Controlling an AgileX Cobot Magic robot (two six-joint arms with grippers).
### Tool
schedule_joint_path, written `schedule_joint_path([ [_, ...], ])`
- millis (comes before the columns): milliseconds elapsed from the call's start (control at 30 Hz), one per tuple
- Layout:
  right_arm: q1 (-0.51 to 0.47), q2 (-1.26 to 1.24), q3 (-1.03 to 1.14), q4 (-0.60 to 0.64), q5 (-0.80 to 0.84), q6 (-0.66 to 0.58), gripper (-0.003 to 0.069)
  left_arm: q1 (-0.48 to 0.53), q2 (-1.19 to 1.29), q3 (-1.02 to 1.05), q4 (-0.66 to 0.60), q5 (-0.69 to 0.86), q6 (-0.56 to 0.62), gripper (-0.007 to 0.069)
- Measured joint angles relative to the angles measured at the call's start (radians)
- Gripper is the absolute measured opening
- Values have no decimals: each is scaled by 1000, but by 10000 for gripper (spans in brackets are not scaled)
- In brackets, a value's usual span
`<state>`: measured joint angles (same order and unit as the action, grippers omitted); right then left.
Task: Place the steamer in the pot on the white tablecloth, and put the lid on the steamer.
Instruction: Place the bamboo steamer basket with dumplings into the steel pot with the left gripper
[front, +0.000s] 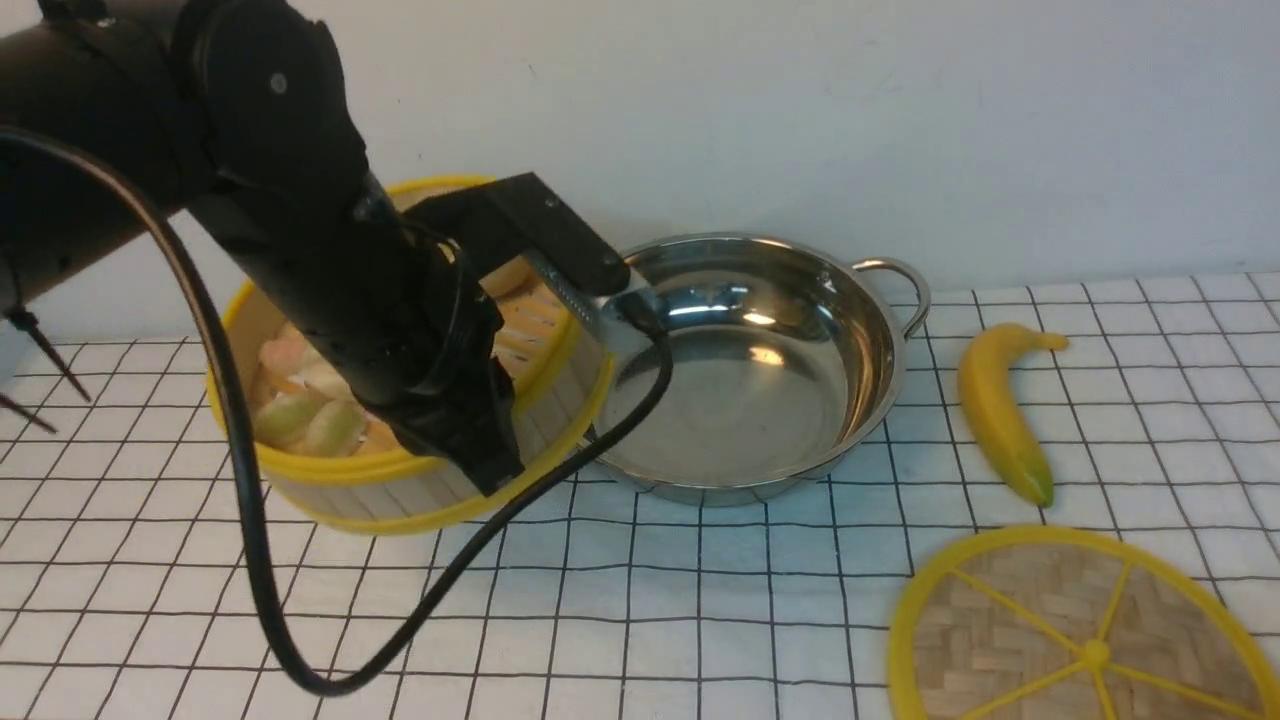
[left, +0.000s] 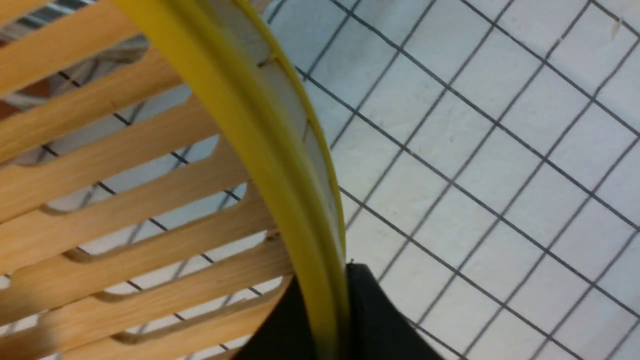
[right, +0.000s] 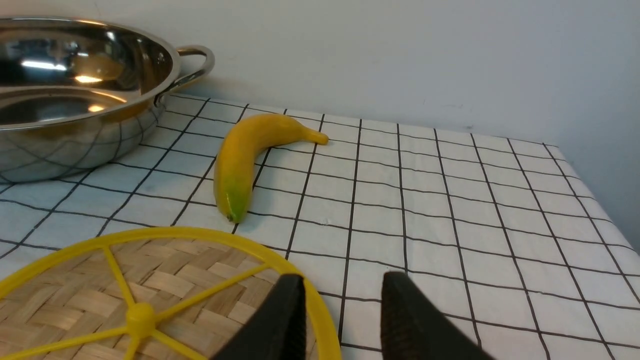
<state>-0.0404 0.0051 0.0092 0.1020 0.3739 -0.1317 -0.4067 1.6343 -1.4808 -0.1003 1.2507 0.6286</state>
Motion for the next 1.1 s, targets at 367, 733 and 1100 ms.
schedule_joint_path([
  [367,0,0,0,0,0,0,240,-5,282,-329,-91,5,309,29],
  [733,0,0,0,0,0,0,240,-70,431,-447,-101,4,438,29],
  [1100,0,0,0,0,0,0,240,-96,553,-448,-86,-4,467,29],
])
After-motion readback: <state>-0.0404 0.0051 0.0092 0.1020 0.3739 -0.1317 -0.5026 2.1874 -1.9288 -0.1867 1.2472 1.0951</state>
